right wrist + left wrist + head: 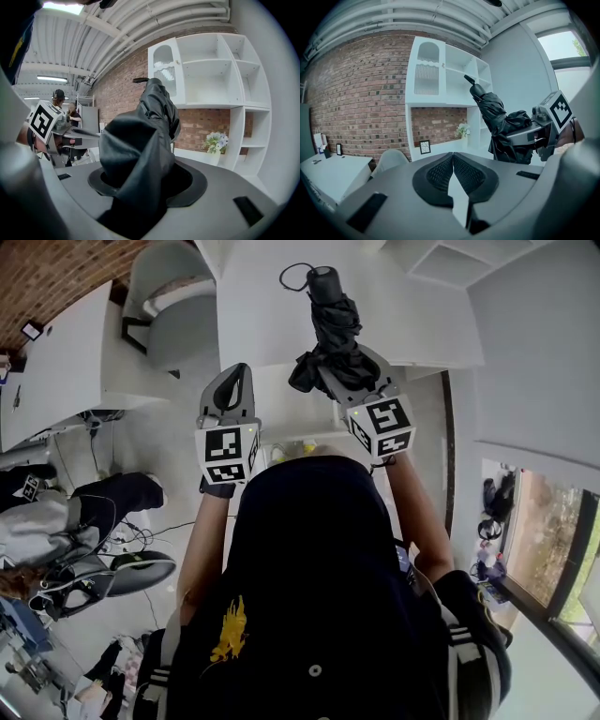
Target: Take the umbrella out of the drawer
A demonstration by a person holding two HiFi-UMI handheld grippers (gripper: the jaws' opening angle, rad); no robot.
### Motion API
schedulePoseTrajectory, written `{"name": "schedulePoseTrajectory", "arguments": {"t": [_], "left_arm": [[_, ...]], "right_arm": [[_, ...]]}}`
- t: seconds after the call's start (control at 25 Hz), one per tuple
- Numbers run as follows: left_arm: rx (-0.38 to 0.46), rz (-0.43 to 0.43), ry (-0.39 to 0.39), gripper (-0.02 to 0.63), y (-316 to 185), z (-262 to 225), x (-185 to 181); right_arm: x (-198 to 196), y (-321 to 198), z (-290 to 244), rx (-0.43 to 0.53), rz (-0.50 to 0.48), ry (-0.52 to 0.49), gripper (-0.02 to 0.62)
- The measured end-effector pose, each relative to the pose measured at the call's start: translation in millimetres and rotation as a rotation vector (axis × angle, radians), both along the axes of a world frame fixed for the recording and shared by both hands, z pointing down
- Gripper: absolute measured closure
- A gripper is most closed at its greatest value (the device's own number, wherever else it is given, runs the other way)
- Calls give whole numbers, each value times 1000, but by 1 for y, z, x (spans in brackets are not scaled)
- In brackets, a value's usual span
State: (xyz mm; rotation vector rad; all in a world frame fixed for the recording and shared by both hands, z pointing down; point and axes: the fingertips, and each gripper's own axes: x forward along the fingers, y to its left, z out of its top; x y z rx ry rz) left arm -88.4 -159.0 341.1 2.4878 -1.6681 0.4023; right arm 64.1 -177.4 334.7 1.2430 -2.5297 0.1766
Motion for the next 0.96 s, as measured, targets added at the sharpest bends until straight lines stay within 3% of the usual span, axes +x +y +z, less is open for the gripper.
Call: {"name": "schedulePoseTrajectory", "arguments": {"t": [0.96], "left_arm": [[8, 27, 22, 586, 1, -6, 18]], "right_arm": [[9, 3, -11, -18, -34, -22, 331]]}}
